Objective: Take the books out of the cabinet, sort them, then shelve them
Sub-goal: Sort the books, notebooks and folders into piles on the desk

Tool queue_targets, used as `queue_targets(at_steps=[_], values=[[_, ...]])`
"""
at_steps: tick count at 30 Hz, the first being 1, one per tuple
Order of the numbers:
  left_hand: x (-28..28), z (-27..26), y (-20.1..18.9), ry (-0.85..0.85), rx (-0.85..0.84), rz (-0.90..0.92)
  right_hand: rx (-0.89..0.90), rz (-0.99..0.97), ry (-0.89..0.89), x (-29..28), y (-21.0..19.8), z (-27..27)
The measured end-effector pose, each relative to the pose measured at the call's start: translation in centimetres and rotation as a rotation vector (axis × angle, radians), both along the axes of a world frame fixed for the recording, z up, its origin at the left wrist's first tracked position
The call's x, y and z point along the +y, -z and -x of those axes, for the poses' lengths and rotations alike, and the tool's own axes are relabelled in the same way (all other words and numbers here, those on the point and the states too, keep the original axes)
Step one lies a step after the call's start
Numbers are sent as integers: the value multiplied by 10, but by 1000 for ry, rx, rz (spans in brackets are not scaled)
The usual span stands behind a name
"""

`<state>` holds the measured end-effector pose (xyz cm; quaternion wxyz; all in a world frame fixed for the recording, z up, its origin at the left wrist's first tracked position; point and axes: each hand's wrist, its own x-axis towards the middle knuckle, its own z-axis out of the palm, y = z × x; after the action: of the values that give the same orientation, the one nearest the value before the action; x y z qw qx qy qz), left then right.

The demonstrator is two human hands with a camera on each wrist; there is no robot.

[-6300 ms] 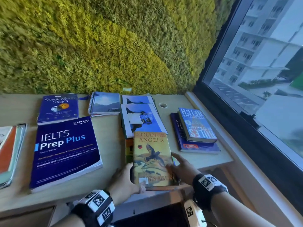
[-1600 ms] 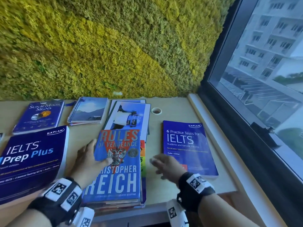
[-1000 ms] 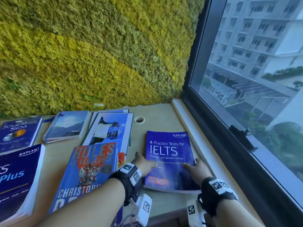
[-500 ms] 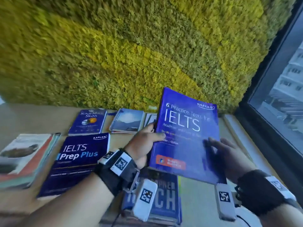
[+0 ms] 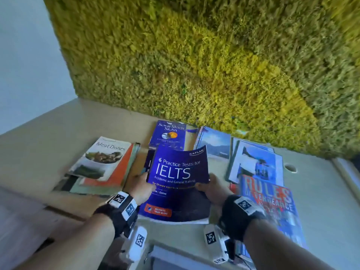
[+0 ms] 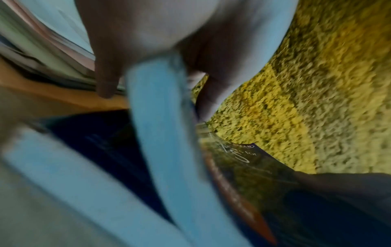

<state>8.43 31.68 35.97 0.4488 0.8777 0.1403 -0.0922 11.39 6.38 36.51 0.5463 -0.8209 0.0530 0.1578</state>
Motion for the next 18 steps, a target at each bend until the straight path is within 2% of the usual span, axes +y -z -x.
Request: queue_targets(at_steps=[4, 9, 11, 13, 16, 18], values=[[14, -5, 28, 102, 27, -212, -39, 178, -80, 12, 33, 7], [14, 12, 23, 136, -3, -208, 53, 240, -75, 9, 43, 30], [11, 19, 24, 193, 7, -288, 72, 218, -72, 9, 29, 41], [-8, 26, 17, 218, -10, -308, 24, 276, -38, 4, 2, 50], [-57, 38, 0, 271, -129, -311, -75, 327, -52, -16, -52, 57], [-94, 44, -13, 412, -214, -273, -131, 297, -54, -44, -80, 60]])
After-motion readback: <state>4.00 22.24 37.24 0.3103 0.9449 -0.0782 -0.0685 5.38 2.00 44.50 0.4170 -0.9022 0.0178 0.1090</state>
